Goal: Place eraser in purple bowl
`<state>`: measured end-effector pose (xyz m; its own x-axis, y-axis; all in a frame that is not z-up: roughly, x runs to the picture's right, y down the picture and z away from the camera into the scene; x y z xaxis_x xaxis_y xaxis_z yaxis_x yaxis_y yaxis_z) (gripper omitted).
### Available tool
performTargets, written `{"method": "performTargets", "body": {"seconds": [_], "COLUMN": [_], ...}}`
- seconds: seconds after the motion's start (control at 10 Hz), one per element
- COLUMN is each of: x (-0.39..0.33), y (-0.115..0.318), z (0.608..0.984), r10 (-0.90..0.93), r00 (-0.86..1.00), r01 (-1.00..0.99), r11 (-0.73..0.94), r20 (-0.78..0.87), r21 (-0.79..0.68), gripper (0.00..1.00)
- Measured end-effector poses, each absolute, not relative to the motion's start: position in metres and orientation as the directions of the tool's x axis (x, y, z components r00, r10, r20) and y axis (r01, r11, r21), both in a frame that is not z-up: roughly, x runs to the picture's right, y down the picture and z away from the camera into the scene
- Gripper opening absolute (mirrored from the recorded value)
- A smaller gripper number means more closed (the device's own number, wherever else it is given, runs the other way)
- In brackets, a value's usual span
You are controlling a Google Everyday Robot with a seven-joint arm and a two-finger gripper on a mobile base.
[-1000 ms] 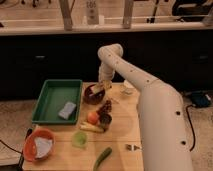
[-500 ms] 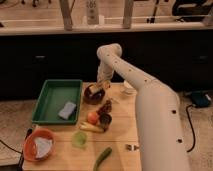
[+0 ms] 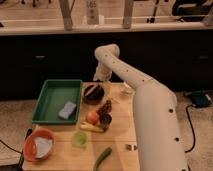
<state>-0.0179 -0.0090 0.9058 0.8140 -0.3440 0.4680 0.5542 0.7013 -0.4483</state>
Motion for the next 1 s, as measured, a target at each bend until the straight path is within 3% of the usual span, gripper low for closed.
{"method": "performTargets", "body": {"seconds": [1.0], "x": [-0.018], "y": [0.003], "z": [0.898], "r10": [-0.348], "r00": [0.808], "r01": [0.560], "r11": [0.708], "r20": [0.476], "r21": [-0.432], "gripper": [0.80]}}
